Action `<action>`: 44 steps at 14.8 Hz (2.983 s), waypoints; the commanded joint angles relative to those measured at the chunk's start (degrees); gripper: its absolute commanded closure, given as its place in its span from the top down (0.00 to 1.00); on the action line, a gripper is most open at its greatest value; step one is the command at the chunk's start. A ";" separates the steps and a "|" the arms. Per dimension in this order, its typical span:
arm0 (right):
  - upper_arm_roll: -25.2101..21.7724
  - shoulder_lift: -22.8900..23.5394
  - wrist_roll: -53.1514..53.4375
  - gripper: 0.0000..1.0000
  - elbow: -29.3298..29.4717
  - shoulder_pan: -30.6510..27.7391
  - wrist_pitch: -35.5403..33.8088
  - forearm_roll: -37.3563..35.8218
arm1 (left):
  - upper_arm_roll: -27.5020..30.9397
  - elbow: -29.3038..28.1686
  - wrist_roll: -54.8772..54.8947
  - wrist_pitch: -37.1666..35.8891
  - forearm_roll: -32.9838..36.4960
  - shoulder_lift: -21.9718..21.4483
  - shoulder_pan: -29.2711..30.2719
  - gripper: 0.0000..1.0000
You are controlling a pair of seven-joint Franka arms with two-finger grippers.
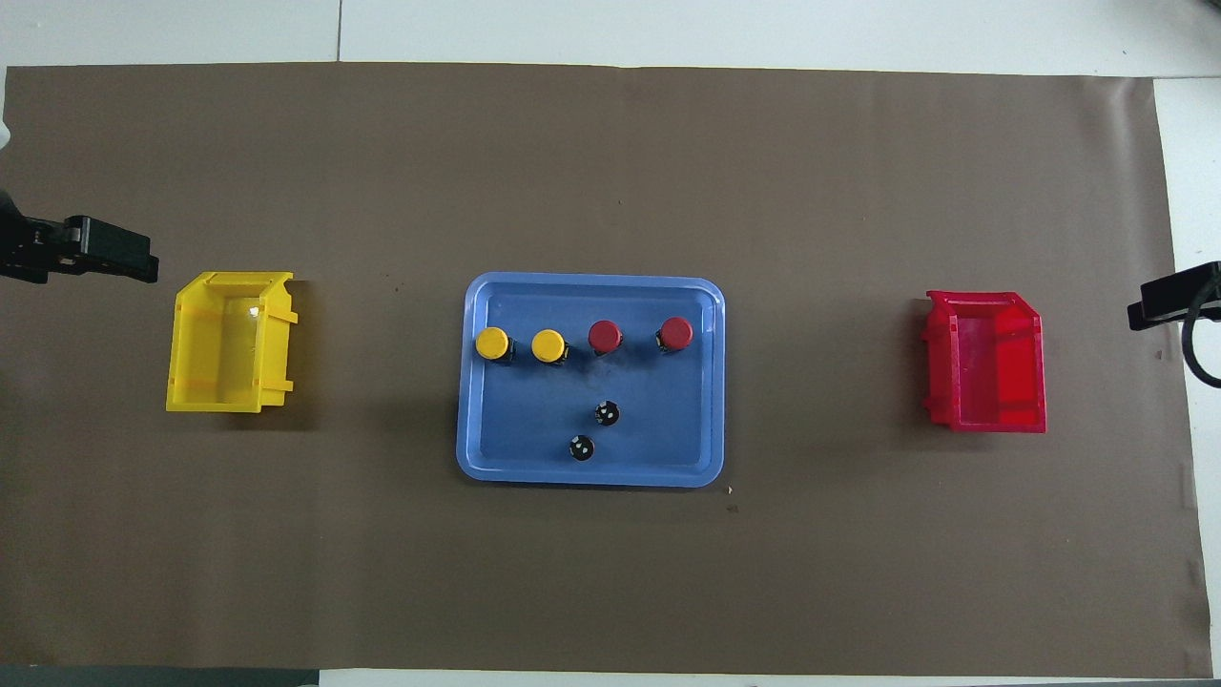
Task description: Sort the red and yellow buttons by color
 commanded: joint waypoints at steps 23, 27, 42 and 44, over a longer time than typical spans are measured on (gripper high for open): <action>2.72 18.19 29.22 1.00 15.24 22.98 9.61 5.28 | -0.10 -1.05 0.48 -1.45 -1.16 -1.38 0.90 1.00; 2.72 20.05 36.30 1.00 4.19 31.18 22.55 4.49 | -0.10 -1.05 0.48 -1.45 -1.16 -1.38 0.90 1.00; 2.72 18.56 28.74 0.73 -12.98 33.91 38.83 3.79 | -0.10 -1.05 0.48 -1.45 -1.16 -1.38 0.90 1.00; 2.72 18.56 27.34 0.69 -14.30 33.83 40.94 3.52 | -0.10 -1.05 0.48 -1.45 -1.16 -1.38 0.90 1.00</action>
